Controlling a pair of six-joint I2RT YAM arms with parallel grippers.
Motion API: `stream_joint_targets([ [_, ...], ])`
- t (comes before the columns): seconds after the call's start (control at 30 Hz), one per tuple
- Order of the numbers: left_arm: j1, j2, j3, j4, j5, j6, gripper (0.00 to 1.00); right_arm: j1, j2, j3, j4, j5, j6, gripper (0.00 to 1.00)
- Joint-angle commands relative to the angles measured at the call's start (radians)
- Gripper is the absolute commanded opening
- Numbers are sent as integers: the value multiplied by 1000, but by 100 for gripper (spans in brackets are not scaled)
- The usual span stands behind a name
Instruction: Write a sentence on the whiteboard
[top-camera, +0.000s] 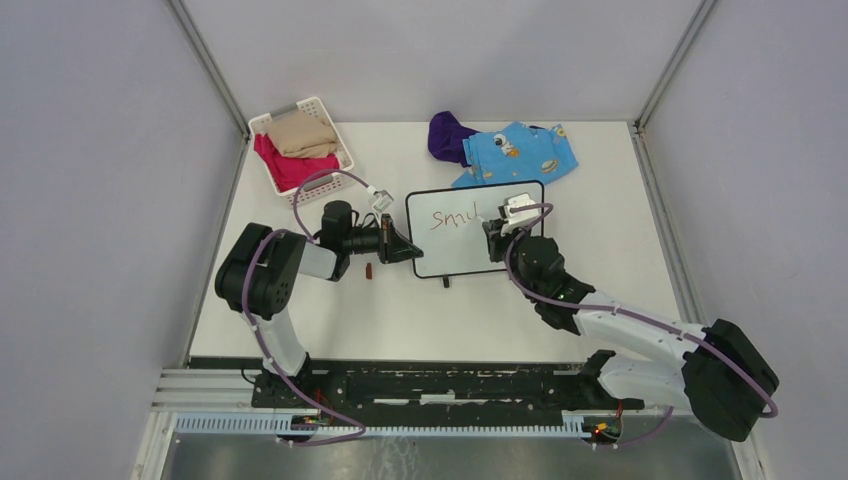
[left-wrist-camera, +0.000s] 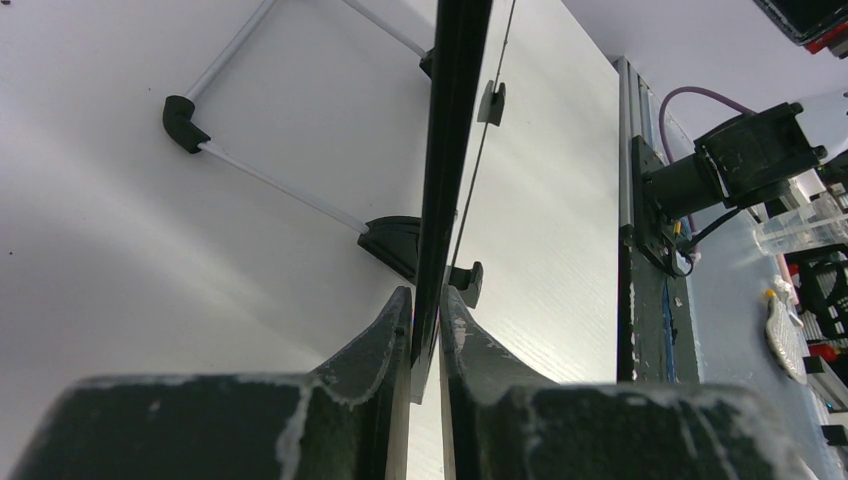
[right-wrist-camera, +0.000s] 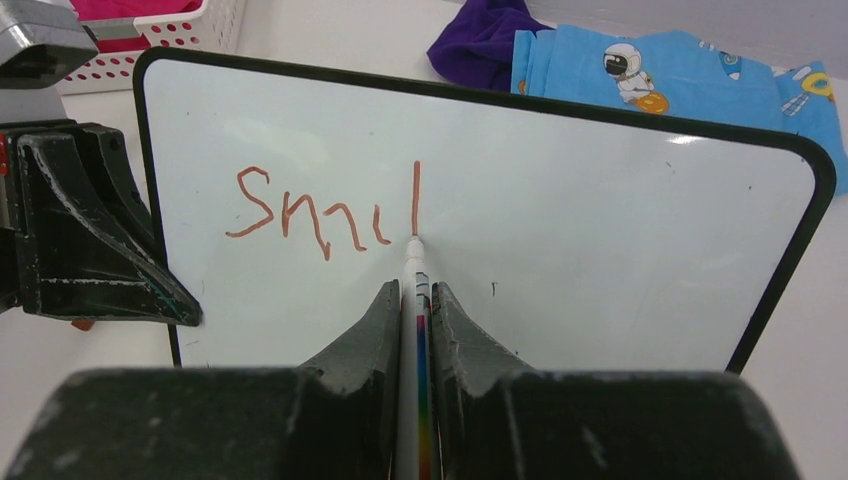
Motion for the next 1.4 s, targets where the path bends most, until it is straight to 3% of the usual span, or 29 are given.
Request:
stream_joint_targets([
  [0.0,2,-12,14,-51,-64,67,2,-9,-21,-34,0,7,21,0],
  [0.43,-1,-13,16,-55,-63,66,2,-9,-108,-39,-3,0,32,0],
  [0.77,-1,-18,19,-72,-66,77,2,-10,-65,24,-5,-1,6,0],
  [1.37,-5,-19,23,-95,-71,93,2,-46,-60,-8,0,57,7,0],
])
